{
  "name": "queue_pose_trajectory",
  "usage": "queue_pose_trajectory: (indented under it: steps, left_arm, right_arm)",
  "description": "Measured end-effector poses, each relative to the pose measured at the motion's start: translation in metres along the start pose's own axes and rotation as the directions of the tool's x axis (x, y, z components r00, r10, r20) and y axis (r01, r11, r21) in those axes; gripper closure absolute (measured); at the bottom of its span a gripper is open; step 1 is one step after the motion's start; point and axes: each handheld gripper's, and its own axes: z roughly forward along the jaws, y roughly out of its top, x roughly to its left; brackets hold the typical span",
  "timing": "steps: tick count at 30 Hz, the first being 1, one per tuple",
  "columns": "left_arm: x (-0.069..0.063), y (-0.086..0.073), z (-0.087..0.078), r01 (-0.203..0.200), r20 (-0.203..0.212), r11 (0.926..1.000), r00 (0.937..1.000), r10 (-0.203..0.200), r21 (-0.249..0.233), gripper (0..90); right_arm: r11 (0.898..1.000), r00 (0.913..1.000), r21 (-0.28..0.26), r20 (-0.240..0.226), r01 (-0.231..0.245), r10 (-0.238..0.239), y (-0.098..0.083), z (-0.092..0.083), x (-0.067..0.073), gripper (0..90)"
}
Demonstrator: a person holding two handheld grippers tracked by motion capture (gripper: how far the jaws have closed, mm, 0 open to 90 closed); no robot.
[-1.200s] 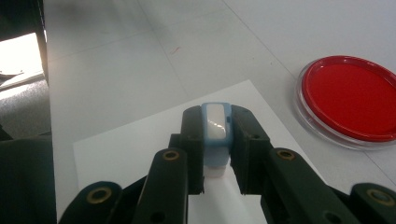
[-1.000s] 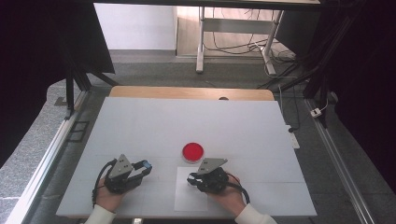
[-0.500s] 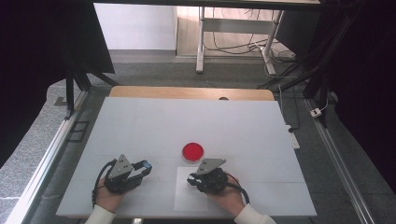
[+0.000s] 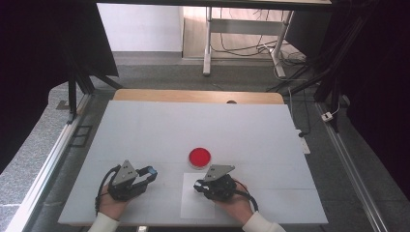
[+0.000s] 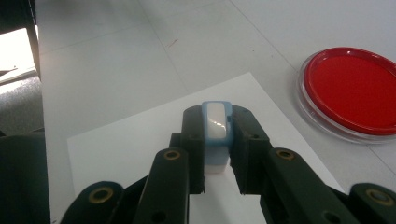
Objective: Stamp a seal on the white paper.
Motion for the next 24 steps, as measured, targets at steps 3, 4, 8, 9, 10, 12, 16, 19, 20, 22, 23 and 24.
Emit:
queue_pose_trajectory:
  steps: [3,4,8,9,10,12,16,19,20,22,23,24]
  left_arm:
    - [0.0005,0.0000,-0.0004,0.000,-0.001,1.0000,1.0000,0.000,-0.001,65.4]
    - [0.0006,0.0000,-0.0005,0.000,-0.001,1.0000,1.0000,0.000,-0.001,65.4]
    - [0.0006,0.0000,-0.0006,0.001,-0.001,1.0000,1.0000,-0.001,-0.002,65.4]
    - [0.0007,0.0000,-0.0007,0.000,-0.001,1.0000,1.0000,0.000,-0.002,65.4]
    - [0.0007,0.0000,-0.0008,0.001,-0.002,1.0000,1.0000,-0.001,-0.002,65.4]
    - [0.0008,0.0000,-0.0009,0.001,-0.002,1.0000,1.0000,-0.002,-0.003,65.4]
    - [0.0006,0.0000,-0.0008,0.000,-0.001,1.0000,1.0000,0.000,-0.003,65.4]
    - [0.0007,0.0000,-0.0008,0.000,-0.001,1.0000,1.0000,0.000,-0.003,65.4]
    - [0.0007,0.0000,-0.0008,0.001,-0.001,1.0000,1.0000,-0.001,-0.003,65.4]
    - [0.0007,0.0000,-0.0008,0.000,-0.001,1.0000,1.0000,0.000,-0.003,65.4]
    - [0.0007,0.0000,-0.0007,0.000,-0.001,1.0000,1.0000,0.000,-0.002,65.4]
    - [0.0007,0.0000,-0.0006,-0.001,-0.001,1.0000,1.0000,0.001,-0.001,65.4]
  right_arm:
    - [1.000,1.0000,-0.001,0.000,0.003,-0.003,-0.0001,0.0001,0.0002,76.1]
    - [1.000,1.0000,-0.001,0.000,0.003,-0.003,-0.0001,0.0001,0.0002,76.1]
    - [1.000,1.0000,-0.007,-0.002,0.002,-0.002,-0.0008,0.0003,-0.0004,76.1]
    - [1.000,1.0000,-0.005,0.000,0.000,0.000,-0.0008,0.0001,-0.0006,76.2]
    - [1.000,1.0000,-0.004,0.000,0.002,-0.002,-0.0008,0.0001,-0.0006,76.2]
    - [1.000,1.0000,-0.007,-0.002,0.001,-0.001,-0.0009,0.0002,-0.0005,76.2]
    - [1.000,1.0000,-0.005,0.000,0.002,-0.002,-0.0011,0.0000,-0.0004,76.2]
    - [1.000,1.0000,-0.010,-0.005,0.000,0.000,-0.0015,0.0001,-0.0007,76.1]
    - [1.000,1.0000,-0.011,-0.005,-0.002,0.002,-0.0017,0.0000,-0.0006,76.1]
    - [1.000,1.0000,-0.012,-0.006,-0.003,0.003,-0.0018,0.0001,-0.0005,76.1]
    - [1.000,1.0000,-0.012,-0.005,-0.003,0.003,-0.0018,0.0000,-0.0006,76.1]
    - [1.000,1.0000,-0.014,-0.006,-0.004,0.003,-0.0020,0.0001,-0.0006,76.1]
